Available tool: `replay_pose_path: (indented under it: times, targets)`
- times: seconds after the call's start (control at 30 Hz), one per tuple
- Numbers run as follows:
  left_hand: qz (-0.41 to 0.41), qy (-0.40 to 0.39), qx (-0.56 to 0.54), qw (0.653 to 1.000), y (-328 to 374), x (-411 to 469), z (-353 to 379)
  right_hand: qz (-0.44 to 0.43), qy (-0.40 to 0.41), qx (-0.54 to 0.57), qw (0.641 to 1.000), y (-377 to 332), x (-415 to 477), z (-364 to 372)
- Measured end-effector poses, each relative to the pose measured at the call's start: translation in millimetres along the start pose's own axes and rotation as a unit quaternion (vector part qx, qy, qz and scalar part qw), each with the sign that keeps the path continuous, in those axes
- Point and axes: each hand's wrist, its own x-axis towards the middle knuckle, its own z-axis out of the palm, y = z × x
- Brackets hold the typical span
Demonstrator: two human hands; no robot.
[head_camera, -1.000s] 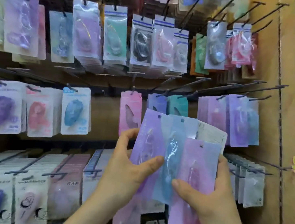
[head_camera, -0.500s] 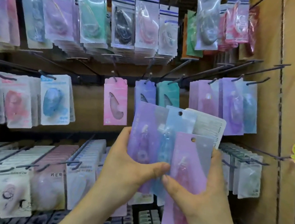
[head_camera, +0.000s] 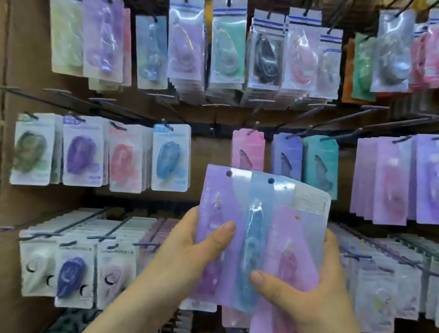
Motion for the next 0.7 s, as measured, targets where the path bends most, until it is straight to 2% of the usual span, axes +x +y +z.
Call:
replay_pose_path:
  times: [0.07,0.2,0.3,0.53,0.7]
  targets:
    - [-0.007,0.007,-0.011,1.0,2.0,-5.5,-24.4,0.006,-0.001,0.02,1.0,6.7,-0.1,22.1]
    - [0.02,0.073,0.006,0.997,7.9,-15.5,-66.0,0.019,0.005,0.056,0.998,17.7,-1.9,60.6]
    - [0.036,0.109,0.001,0.993,16.1,-18.3,-90.5,0.013,0.016,0.007,1.0,18.1,-1.0,79.3]
    - [0.119,0.07,0.109,0.984,24.1,-4.7,-116.9,-0.019,0.02,-0.074,0.997,9.3,4.9,90.2]
    - [0.149,0.02,0.114,0.982,40.5,17.8,-101.6,-0.027,0.049,-0.134,0.989,-0.3,9.0,58.2]
